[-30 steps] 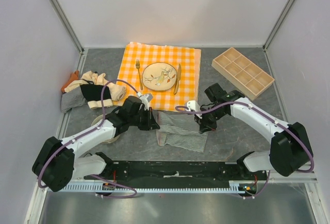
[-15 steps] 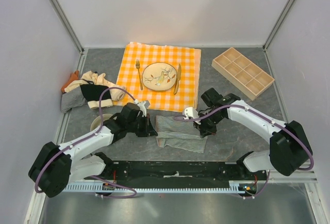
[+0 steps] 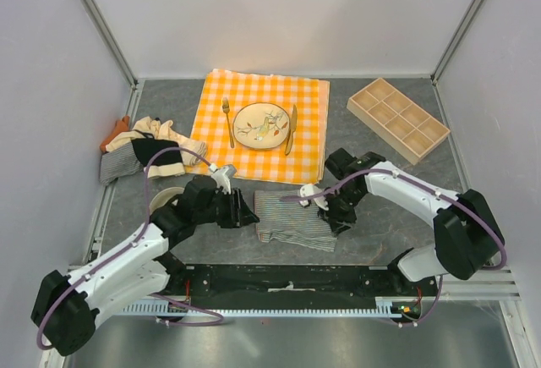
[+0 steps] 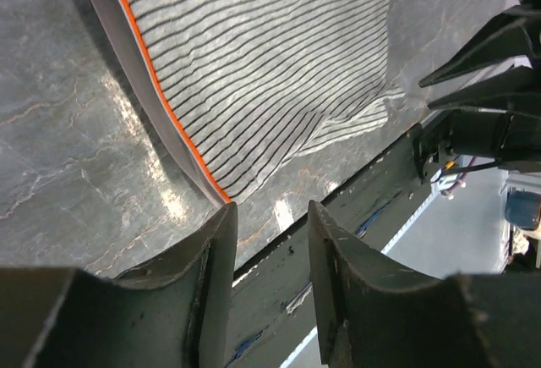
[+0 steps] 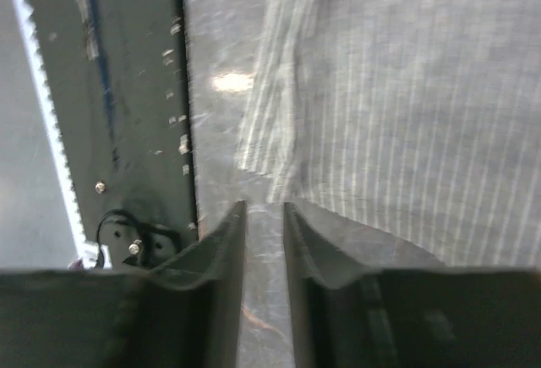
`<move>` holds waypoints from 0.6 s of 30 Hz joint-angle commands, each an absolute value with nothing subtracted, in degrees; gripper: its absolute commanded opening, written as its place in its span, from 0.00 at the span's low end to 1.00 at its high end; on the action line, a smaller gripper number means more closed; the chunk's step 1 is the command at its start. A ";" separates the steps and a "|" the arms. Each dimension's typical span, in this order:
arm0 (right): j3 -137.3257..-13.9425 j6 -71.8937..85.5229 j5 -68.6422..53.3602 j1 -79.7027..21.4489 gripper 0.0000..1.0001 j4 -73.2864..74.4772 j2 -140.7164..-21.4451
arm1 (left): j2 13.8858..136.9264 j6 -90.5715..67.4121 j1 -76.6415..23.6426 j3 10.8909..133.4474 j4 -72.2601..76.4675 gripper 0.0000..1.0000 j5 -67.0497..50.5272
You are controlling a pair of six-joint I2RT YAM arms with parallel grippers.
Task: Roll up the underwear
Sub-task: Fold the underwear at the center of the board.
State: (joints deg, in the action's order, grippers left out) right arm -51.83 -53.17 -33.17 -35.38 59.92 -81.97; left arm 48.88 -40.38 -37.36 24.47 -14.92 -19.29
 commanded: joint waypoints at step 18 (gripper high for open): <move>-58.27 -29.27 -14.15 -27.60 0.08 36.91 -98.44 | 80.68 -35.51 -37.44 31.29 -1.58 0.30 -16.44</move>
State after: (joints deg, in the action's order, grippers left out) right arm -57.69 -30.06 -19.03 -28.93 40.23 -97.69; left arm 80.16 -37.71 -37.36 32.56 -5.52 -18.04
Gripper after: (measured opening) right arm 0.075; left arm 0.288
